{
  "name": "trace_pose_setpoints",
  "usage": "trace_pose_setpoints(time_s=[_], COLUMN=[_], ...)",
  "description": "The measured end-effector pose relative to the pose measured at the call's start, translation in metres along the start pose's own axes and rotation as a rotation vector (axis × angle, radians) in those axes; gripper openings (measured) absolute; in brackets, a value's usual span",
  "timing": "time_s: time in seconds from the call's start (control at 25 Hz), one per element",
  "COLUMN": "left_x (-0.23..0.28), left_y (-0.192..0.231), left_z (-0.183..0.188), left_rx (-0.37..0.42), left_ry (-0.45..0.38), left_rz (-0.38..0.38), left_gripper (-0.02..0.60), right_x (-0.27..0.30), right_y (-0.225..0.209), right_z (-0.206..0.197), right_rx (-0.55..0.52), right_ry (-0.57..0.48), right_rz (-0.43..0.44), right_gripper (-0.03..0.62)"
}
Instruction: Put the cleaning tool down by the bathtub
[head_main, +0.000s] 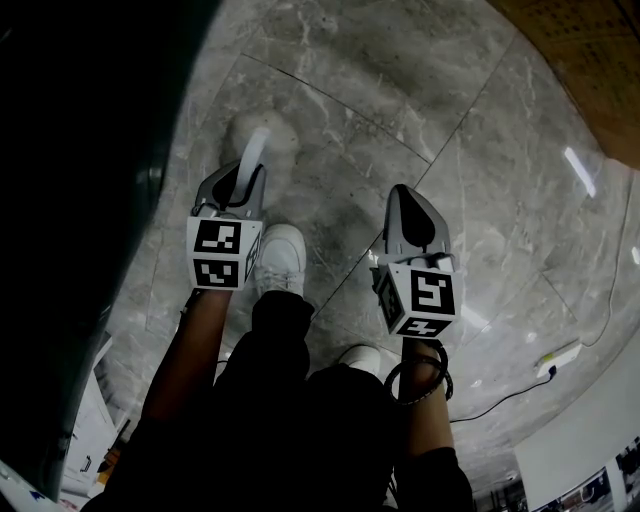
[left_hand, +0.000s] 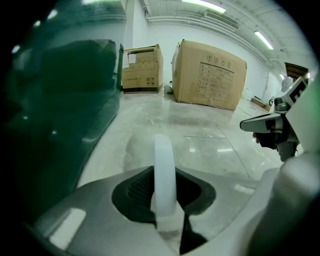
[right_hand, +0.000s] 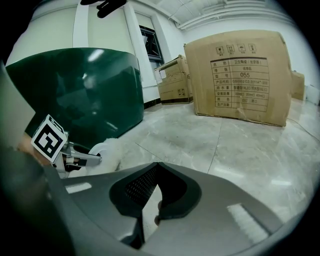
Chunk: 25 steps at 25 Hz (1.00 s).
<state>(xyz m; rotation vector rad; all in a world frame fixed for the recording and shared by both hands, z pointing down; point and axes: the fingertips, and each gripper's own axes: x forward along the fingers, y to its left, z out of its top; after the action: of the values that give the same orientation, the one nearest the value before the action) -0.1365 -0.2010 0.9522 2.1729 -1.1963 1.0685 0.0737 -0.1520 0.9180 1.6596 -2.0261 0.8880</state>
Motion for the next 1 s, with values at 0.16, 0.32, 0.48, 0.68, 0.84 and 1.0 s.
trace_pose_setpoints(time_s=[0.16,0.32,0.48,0.68,0.84,1.0], left_x=[0.006,0.013,0.020,0.023,0.023,0.023], left_y=[0.000,-0.001,-0.001,0.000,0.001,0.000], left_z=[0.000,0.001,0.003,0.005,0.005,0.005], left_rx=[0.011,0.025,0.019,0.023,0.021,0.022], left_ry=[-0.010,-0.017,-0.035,-0.066,-0.085,-0.096], left_rz=[0.004,0.004,0.004,0.009,0.019,0.024], left_gripper=[0.086,0.086,0.087,0.087,0.087,0.087], right_x=[0.005,0.008,0.010,0.012,0.008,0.003], right_y=[-0.002,-0.006,-0.012,-0.016,-0.022,-0.024], right_z=[-0.004,-0.007,-0.009,-0.011,-0.010,-0.010], right_rx=[0.003,0.003,0.005,-0.007,-0.005,-0.017], right_ry=[-0.003,-0.008,-0.018,-0.029,-0.050,-0.065], right_rz=[0.006,0.008,0.007,0.013,0.008,0.005], right_gripper=[0.018,0.018,0.018,0.018,0.018,0.018])
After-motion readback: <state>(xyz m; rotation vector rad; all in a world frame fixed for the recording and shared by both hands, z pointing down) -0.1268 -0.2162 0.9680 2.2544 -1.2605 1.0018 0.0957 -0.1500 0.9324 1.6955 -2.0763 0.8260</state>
